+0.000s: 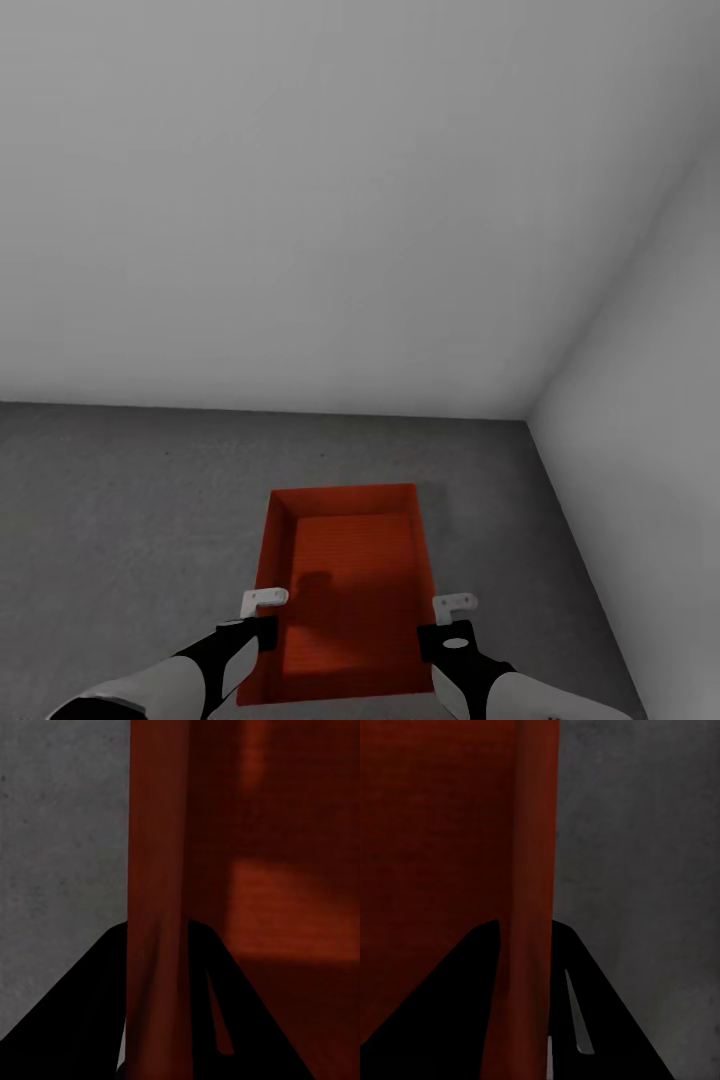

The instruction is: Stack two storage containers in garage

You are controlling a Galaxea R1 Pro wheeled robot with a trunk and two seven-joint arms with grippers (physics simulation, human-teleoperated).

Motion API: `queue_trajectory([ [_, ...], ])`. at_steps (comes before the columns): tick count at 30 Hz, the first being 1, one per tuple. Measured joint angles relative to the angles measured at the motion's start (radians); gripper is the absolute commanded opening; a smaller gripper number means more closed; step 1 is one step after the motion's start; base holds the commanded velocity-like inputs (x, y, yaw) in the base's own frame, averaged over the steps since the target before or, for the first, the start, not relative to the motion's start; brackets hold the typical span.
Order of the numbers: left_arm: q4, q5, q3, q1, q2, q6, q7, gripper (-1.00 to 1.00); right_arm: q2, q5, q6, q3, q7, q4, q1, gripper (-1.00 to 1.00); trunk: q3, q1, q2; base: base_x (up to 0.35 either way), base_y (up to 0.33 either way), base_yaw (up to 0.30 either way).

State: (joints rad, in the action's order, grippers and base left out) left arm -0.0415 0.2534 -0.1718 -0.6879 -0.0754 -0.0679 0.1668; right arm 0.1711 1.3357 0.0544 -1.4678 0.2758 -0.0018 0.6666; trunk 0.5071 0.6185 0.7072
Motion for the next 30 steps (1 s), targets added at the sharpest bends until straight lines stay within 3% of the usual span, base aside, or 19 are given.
queue_trajectory([
  [30, 0.000, 0.000, 0.000, 0.000, 0.000, 0.000, -0.001, -1.00, 0.000, 0.000, 0.000, 0.000, 0.000, 0.000, 0.000, -1.00, 0.094, 0.115, 0.210, 0.000, 0.000, 0.000],
])
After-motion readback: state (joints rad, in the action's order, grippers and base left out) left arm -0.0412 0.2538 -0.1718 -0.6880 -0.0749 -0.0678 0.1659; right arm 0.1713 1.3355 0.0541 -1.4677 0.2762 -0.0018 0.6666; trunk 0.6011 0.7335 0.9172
